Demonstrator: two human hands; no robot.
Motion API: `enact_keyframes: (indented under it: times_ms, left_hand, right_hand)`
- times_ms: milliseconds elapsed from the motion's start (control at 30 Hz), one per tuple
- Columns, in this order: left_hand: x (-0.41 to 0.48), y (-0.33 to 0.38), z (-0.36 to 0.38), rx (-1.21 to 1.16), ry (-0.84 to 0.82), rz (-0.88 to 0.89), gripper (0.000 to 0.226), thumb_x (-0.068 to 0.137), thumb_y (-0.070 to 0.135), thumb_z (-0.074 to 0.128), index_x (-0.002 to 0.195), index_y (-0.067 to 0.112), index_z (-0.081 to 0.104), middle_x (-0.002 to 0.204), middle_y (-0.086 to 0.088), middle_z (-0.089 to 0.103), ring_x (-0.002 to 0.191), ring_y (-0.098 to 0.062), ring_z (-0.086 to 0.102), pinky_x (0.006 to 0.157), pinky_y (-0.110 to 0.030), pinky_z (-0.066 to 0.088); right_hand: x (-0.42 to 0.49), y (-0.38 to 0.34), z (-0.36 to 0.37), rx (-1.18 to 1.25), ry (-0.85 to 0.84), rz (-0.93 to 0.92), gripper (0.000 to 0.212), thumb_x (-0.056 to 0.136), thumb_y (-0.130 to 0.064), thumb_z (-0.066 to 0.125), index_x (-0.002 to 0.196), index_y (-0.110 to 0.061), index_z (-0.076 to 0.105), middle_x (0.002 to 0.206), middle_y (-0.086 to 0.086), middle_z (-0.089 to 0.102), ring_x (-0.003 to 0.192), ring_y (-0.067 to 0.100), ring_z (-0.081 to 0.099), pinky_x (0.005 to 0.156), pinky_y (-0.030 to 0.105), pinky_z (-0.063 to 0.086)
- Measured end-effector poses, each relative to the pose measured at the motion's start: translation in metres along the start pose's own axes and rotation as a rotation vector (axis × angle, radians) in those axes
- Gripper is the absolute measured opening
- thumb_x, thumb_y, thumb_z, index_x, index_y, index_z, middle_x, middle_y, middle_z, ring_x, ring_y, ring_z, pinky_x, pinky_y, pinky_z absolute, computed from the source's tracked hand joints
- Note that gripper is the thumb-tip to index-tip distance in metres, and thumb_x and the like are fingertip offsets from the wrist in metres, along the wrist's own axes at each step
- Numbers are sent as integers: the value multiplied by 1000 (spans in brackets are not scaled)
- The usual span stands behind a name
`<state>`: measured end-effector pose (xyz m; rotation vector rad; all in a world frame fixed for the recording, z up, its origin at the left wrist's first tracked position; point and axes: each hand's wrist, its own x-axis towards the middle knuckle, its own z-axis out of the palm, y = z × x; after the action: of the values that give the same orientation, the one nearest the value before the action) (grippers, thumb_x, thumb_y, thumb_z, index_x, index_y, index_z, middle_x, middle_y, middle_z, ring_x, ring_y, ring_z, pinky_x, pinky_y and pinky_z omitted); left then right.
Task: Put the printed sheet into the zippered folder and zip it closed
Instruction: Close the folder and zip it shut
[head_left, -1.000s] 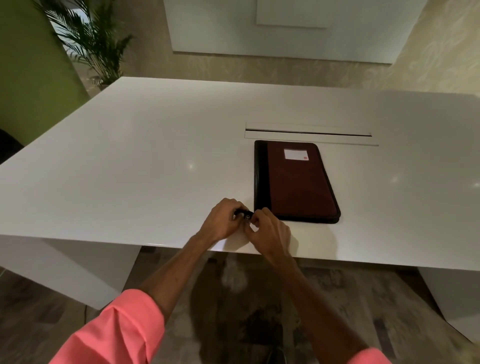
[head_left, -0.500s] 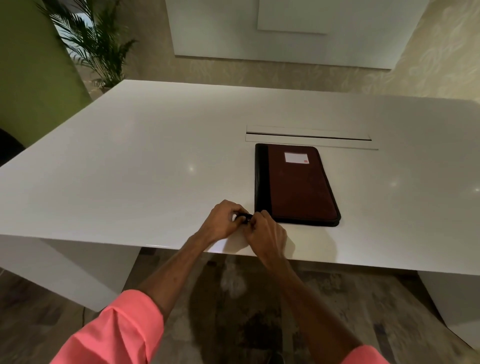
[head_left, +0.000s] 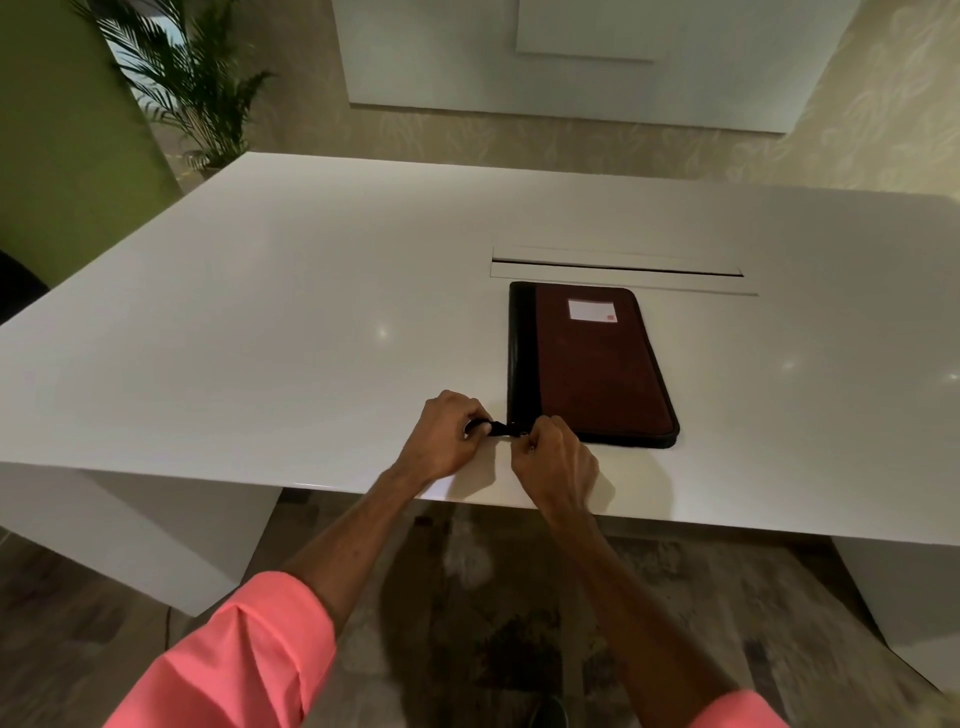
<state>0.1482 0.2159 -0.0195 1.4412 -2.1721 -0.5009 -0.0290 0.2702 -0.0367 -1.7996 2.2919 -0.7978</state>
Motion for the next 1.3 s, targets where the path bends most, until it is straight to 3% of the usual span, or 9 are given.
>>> enact_keyframes:
  times_ms: [167,300,433,500,600,800,967,1200,1300]
  left_hand:
    - [-2,0,-1,36,23,15,14,101,24,69,102,17,81,97,2,78,102,-17,64,98,-38,52]
    - [0,5,4,92,55,-28,14,99,24,66,98,23,79,94,10,76,105,-13,64,113,-38,39]
    - [3,11,9,116,67,-53,12,97,25,65,95,23,76,95,11,76,106,-14,66,119,-42,35]
    - [6,17,11,71,124,-28,12,96,23,66,103,23,75,105,9,76,113,-15,66,121,-41,36]
    - [20,36,18,18,180,31,37,100,15,64,137,16,65,136,-1,71,133,-20,62,124,-39,40]
    - [57,79,49,65,-84,99,54,117,29,39,168,14,31,176,-7,32,169,-24,16,138,-43,19]
    - [77,101,72,80,-233,5,67,119,39,28,175,17,-2,184,-7,4,171,-24,0,140,-46,3]
    - [74,100,86,266,-169,-44,65,119,44,18,175,14,5,184,-8,0,171,-23,-2,140,-42,2]
    - [72,100,90,281,-135,-48,65,119,44,18,175,15,7,184,-6,3,171,-22,0,140,-42,5]
  right_hand:
    - [5,23,-15,-2,58,75,21,93,-25,72,79,-18,58,82,-5,59,63,14,55,60,27,38]
    - [8,43,-28,-30,91,150,20,91,-23,70,76,-15,59,80,-3,61,59,16,57,57,25,37]
    - [11,59,-41,-84,113,207,18,92,-26,67,80,-14,63,82,-2,63,63,22,62,66,35,55]
    - [11,62,-44,-88,114,214,18,93,-26,66,80,-14,63,82,-2,63,65,22,63,75,39,56]
    - [8,63,-42,-75,96,201,16,94,-25,67,82,-15,64,83,-2,63,67,23,63,79,39,55]
    - [5,68,-41,-47,84,148,17,92,-26,70,81,-18,61,82,-4,61,66,20,60,73,38,54]
    - [8,72,-41,-67,83,127,16,91,-26,70,81,-20,60,81,-5,60,62,19,58,67,36,52]
    - [14,92,-49,-119,144,112,18,86,-24,74,75,-19,60,74,-5,59,54,16,52,56,28,44]
    - [18,106,-56,-119,147,165,18,88,-25,71,76,-19,59,77,-5,60,57,17,57,58,30,51]
